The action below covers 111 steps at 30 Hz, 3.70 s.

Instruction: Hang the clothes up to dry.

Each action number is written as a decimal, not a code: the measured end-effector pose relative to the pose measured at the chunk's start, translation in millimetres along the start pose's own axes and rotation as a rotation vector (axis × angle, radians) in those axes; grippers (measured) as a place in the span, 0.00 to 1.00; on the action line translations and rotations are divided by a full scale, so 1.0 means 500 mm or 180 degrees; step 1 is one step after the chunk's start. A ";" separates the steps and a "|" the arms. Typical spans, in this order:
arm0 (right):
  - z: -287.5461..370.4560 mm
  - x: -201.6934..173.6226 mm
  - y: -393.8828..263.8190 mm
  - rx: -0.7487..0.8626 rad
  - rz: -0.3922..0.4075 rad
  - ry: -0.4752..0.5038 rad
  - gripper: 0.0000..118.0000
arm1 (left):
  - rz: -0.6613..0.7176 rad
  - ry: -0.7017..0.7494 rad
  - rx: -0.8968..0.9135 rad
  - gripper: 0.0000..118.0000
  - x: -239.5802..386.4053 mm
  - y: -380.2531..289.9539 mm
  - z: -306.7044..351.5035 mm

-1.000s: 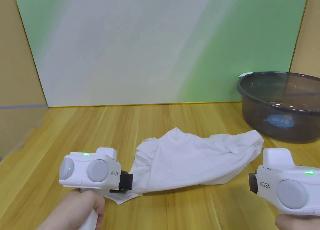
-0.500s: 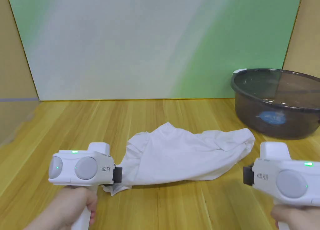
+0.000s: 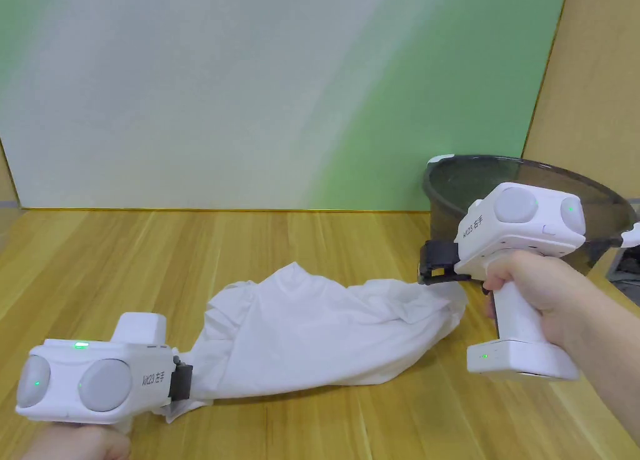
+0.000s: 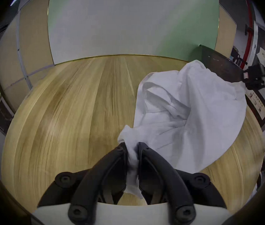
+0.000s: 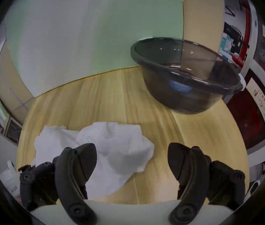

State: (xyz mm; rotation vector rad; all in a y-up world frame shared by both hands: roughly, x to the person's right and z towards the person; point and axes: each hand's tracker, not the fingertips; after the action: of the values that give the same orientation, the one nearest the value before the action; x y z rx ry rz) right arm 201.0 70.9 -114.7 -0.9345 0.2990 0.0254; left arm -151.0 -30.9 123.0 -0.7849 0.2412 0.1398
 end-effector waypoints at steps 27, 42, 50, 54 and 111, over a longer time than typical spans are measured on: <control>0.043 0.012 -0.194 0.0907 0.0101 -0.0185 0.15 | -0.0051 0.0087 0.0565 0.07 0.026 0.020 0.057; 0.219 -0.025 -0.120 0.1585 0.0166 -0.0023 0.15 | 0.0201 0.0182 0.1303 0.07 0.046 0.160 0.185; 0.468 -0.079 0.086 0.2306 0.0305 0.0018 0.14 | -0.0021 0.0395 0.1972 0.07 0.037 0.419 0.388; 0.591 -0.101 0.178 0.2543 0.0283 0.0001 0.14 | 0.0108 0.0471 0.2201 0.07 0.032 0.537 0.502; 0.019 -0.215 0.476 0.1385 0.0316 -0.0301 0.14 | 0.0293 0.0868 0.1678 0.07 -0.028 0.744 0.008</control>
State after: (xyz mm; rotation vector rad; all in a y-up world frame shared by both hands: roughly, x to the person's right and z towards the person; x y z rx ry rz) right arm 64.8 232.1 -268.4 -0.4845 0.2496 0.0918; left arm -243.4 231.6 -123.9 -0.2649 0.5477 0.0503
